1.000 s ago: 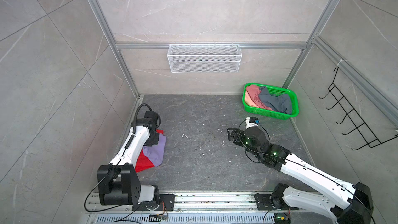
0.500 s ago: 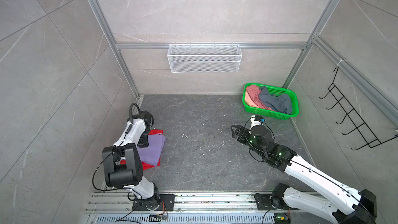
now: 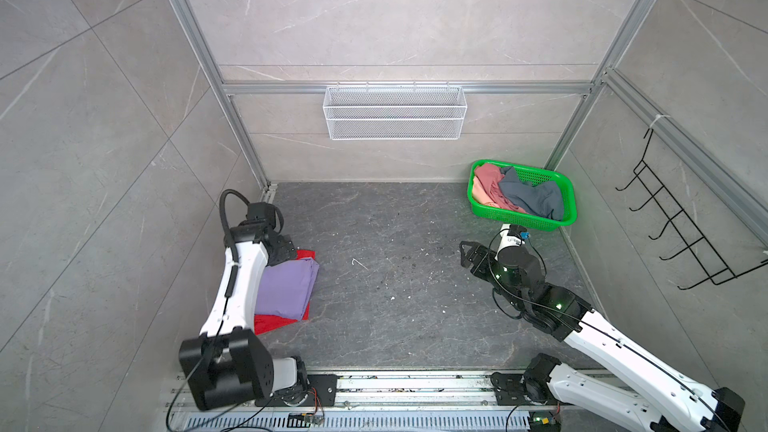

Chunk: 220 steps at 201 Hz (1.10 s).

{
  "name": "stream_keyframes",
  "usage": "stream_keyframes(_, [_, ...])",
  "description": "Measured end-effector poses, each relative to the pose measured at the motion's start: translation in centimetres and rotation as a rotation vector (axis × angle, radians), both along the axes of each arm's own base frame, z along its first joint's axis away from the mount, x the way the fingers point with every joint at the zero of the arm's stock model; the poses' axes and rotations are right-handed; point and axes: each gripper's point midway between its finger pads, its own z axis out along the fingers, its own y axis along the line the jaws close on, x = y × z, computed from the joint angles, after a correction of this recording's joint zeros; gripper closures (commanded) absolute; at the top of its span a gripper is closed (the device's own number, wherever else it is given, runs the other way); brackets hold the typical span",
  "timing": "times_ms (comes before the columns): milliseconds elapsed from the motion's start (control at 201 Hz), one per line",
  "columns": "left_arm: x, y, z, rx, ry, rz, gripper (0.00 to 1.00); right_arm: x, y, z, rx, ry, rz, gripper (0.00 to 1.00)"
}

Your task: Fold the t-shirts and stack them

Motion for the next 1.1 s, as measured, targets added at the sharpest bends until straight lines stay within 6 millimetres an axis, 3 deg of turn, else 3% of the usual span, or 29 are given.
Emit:
stream_keyframes(129, [0.6,-3.1,1.1,-0.139,-0.249,-0.078,0.0,0.4,-2.6,0.9,-0.124,-0.027,-0.082,0.0])
stream_keyframes(234, [1.0,-4.4,1.1,-0.184,-0.371,-0.125,0.0,0.9,-5.1,2.2,-0.244,-0.067,-0.162,0.0])
stream_keyframes(503, [3.0,-4.4,1.8,-0.046,-0.581,-0.227,0.0,1.8,-10.9,2.0,-0.578,-0.04,-0.321,0.0])
stream_keyframes(602, [2.8,-4.2,-0.2,0.014,-0.615,-0.246,0.0,1.9,-12.3,1.0,-0.662,-0.004,-0.359,0.0])
stream_keyframes(871, [2.3,-3.8,-8.2,0.065,-0.556,-0.272,0.0,1.4,-15.1,-2.7,-0.762,0.07,-0.414,0.0])
stream_keyframes(991, [2.3,-3.6,-9.6,0.086,-0.554,-0.272,0.0,1.4,-15.5,-3.9,-0.762,0.077,-0.423,0.0])
stream_keyframes(1095, [3.0,-3.5,-9.6,0.103,-0.575,-0.279,0.0,1.7,-15.6,-5.4,-0.76,0.081,-0.415,0.0])
